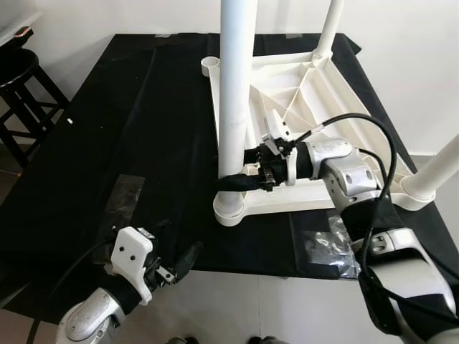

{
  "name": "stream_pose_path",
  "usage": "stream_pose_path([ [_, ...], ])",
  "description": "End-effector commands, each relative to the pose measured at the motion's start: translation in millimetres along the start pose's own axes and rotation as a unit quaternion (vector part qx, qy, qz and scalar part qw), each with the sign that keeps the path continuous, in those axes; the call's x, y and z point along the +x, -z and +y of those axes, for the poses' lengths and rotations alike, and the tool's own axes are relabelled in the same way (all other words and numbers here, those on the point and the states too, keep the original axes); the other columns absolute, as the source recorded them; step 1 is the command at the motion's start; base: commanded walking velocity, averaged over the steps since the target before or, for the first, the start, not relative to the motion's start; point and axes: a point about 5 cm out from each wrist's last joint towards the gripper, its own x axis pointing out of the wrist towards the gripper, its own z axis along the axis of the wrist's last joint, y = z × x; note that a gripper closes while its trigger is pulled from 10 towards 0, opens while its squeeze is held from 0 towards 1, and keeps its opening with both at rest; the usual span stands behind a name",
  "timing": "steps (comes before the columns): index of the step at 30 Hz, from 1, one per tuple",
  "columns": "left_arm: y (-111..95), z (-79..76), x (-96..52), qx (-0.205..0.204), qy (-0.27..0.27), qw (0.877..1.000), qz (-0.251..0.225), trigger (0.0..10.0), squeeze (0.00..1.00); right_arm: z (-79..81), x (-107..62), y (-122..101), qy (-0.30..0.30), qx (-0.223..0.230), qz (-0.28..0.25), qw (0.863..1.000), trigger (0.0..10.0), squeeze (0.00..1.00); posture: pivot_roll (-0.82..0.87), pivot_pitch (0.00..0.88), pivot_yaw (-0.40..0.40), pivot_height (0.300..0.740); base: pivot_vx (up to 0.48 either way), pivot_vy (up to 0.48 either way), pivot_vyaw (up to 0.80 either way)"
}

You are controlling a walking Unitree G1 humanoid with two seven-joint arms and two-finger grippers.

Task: Building children table

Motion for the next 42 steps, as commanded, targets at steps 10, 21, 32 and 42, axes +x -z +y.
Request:
stream_pose_path([
  [10,0,0.5,-2.1,-0.002,0.002,1.000,0.004,10.0,0.00,67.9,23.3,83,0.528,0.202,0.033,0.824,0.0,0.00,-0.15,0.218,-0.032,0.740,0.000,0.000,0.00],
  [21,4,3.8,0.4,0.002,-0.006,1.000,0.005,10.0,0.00,61.1,48.2,70,0.441,0.148,0.042,0.884,10.0,0.00,-0.13,0.175,-0.042,0.740,0.000,0.000,0.00],
  [32,4,2.4,1.2,0.001,-0.005,1.000,0.004,10.0,0.00,40.0,58.4,19,0.306,0.124,-0.065,0.942,10.0,1.00,-0.12,0.167,-0.047,0.740,0.000,0.000,0.00],
  [42,3,-0.7,0.9,-0.001,-0.007,1.000,0.001,10.0,0.00,24.7,42.6,5,0.097,-0.004,-0.015,0.995,10.0,0.00,-0.11,0.175,-0.051,0.740,0.000,0.000,0.00],
])
